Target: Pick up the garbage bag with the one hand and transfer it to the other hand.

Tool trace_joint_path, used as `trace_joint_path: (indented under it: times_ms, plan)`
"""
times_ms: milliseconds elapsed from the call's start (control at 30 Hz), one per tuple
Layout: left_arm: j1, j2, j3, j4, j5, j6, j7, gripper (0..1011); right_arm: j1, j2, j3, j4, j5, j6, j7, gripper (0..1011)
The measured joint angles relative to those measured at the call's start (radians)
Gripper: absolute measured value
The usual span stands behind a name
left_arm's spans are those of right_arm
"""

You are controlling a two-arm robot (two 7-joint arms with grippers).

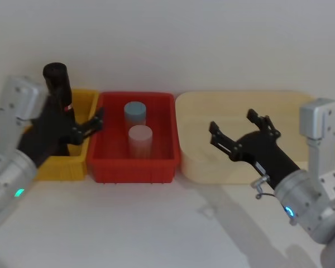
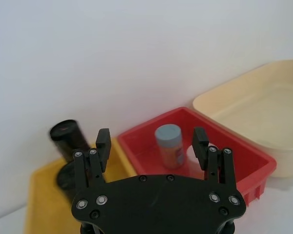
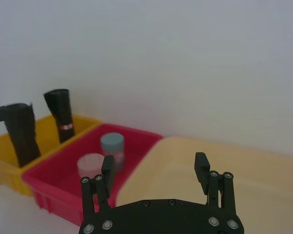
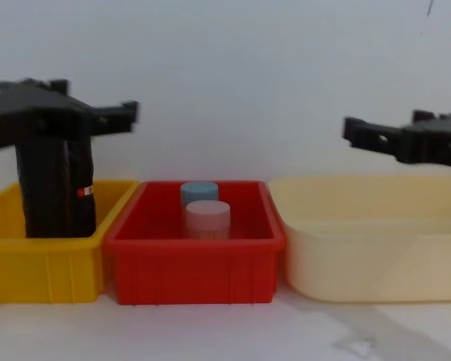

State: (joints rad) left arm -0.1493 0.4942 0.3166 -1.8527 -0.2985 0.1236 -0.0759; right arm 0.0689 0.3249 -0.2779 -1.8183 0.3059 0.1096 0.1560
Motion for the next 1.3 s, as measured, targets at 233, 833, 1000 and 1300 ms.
trace_joint_path:
  times_ms: [233, 833, 1000, 1300]
  plan:
    - [0.088, 0.082, -0.135, -0.066, -0.081, 0.022, -0.056, 1001, 0.067, -0.04, -0.05, 0.011, -0.013, 0.068, 0.007, 1000]
    - [0.155, 0.13, -0.265, 0.009, -0.191, 0.023, -0.153, 1001, 0.263, -0.15, -0.161, 0.175, -0.063, 0.159, 0.045, 1000]
    - [0.126, 0.113, -0.252, 0.059, -0.207, 0.021, -0.179, 1001, 0.29, -0.159, -0.174, 0.201, -0.07, 0.172, 0.058, 1000]
    - [0.057, 0.07, -0.217, 0.149, -0.213, 0.022, -0.201, 1001, 0.321, -0.168, -0.186, 0.23, -0.081, 0.193, 0.08, 1000]
